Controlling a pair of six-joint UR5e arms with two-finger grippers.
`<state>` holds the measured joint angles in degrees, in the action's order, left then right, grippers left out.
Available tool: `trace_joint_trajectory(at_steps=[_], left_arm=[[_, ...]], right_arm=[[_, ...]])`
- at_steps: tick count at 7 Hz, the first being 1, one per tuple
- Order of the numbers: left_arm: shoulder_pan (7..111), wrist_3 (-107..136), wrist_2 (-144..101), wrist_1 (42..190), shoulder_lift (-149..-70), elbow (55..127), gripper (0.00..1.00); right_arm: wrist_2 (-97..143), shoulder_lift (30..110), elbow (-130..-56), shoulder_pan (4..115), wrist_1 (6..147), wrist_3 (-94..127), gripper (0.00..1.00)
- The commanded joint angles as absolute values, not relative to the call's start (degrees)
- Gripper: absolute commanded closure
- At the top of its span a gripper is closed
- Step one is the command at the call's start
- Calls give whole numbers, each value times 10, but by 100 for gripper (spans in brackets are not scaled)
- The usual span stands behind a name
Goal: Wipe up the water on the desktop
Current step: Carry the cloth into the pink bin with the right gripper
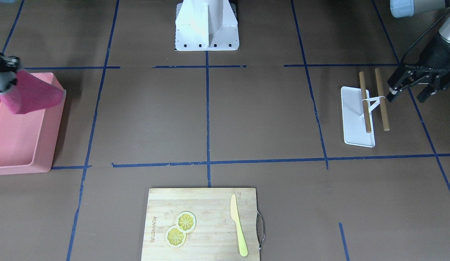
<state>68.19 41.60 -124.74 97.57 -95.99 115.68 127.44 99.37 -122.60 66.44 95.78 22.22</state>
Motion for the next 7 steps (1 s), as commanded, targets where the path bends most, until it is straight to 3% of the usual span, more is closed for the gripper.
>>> trace_joint_trajectory(at_steps=[1, 5, 7], left_arm=[[682, 412, -1248, 976, -957, 1157, 7], [683, 412, -1248, 976, -957, 1159, 5], [683, 412, -1248, 977, -956, 1158, 4]], right_arm=[[1278, 1038, -1169, 744, 955, 67, 100], [1301, 961, -1095, 730, 953, 103, 97], [1310, 946, -1088, 678, 951, 137, 80]])
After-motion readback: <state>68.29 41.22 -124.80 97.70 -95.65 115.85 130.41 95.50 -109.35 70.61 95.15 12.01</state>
